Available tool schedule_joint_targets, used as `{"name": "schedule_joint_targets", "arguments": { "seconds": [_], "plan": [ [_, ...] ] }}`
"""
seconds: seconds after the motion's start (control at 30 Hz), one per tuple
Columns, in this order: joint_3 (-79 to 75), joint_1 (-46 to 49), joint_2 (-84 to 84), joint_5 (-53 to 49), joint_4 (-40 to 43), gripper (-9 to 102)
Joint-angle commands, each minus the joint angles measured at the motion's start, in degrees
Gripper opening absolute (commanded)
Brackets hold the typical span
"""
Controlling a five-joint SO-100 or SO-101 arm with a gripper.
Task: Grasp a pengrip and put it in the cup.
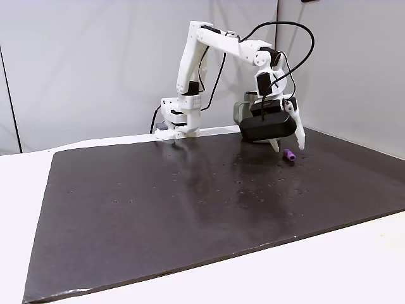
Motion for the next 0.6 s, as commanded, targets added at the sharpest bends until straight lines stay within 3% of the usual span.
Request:
{"name": "schedule_joint_targets", "arguments": {
  "seconds": [0.0,0.43,0.57],
  "plan": [
    [-0.9,2.0,-0.4,-2.1,-0.9,26],
    [-10.9,-0.8,-11.5,-10.5,2.5,24],
    [-12.5,-2.7,-13.1,-13.0,3.8,16]
  ]
}}
